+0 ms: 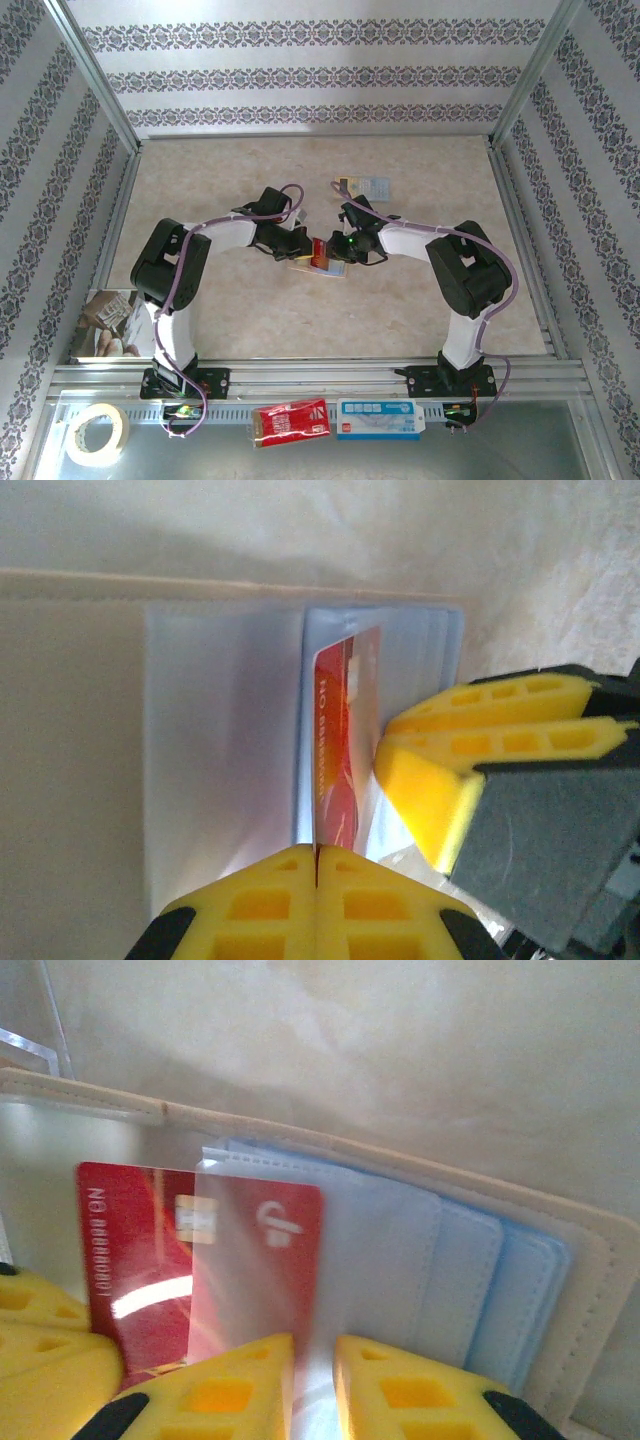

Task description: Take the credit cards out of the card holder

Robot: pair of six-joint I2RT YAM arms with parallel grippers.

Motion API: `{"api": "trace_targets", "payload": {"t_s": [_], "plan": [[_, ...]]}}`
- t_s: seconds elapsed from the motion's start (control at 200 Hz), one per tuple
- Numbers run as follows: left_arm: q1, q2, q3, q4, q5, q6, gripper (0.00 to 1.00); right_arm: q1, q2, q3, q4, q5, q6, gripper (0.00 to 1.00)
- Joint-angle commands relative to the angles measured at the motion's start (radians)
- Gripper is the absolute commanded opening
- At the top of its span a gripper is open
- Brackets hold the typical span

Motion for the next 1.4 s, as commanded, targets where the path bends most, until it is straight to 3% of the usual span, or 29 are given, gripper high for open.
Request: {"api": "trace_targets", "payload": {"t_s": [0.0,0.255,0.43,0.55,0.63,0.854,0.944,1.024,1.124,1.229,1.394], "plan": [[0.017,-0.077,0.055,-0.187,-0.073,0.124,0.0,-0.025,-0.019,-0.036,-0.057,0.066,-0.002,0.23],[0.017,-0.196,0.197,-0.442,-0.238,0.33,0.0,-0.041,-0.089,-0.033,-0.079,0.074,-0.033,0.24],[0.017,-0.309,0.236,-0.43,-0.362,0.565,0.0,-0.045,-0.213,-0.048,-0.042,0.09,-0.046,0.29],[0.033,-0.327,0.288,-0.439,-0.392,0.749,0.0,-0.059,-0.277,-0.06,-0.03,0.103,-0.036,0.39],[0.04,-0.328,0.3,-0.43,-0.384,0.894,0.0,-0.072,-0.312,-0.08,-0.01,0.109,-0.023,0.58],[0.098,-0.22,0.441,-0.51,-0.411,1.132,0.0,-0.103,-0.366,-0.116,0.027,0.111,-0.015,0.86],[0.123,-0.164,0.493,-0.615,-0.331,1.259,0.0,-0.108,-0.393,-0.131,0.039,0.132,-0.029,0.92],[0.128,-0.093,0.569,-0.801,-0.248,1.425,0.0,-0.111,-0.416,-0.146,0.041,0.15,-0.036,0.96],[0.132,0.011,0.674,-0.933,-0.289,1.48,0.0,-0.116,-0.436,-0.161,0.046,0.157,-0.041,0.98],[0.146,0.083,0.724,-0.932,-0.352,1.484,0.0,-0.117,-0.445,-0.171,0.053,0.156,-0.048,0.98],[0.176,0.13,0.769,-0.904,-0.342,1.492,0.0,-0.117,-0.443,-0.165,0.041,0.15,-0.042,0.98]]}}
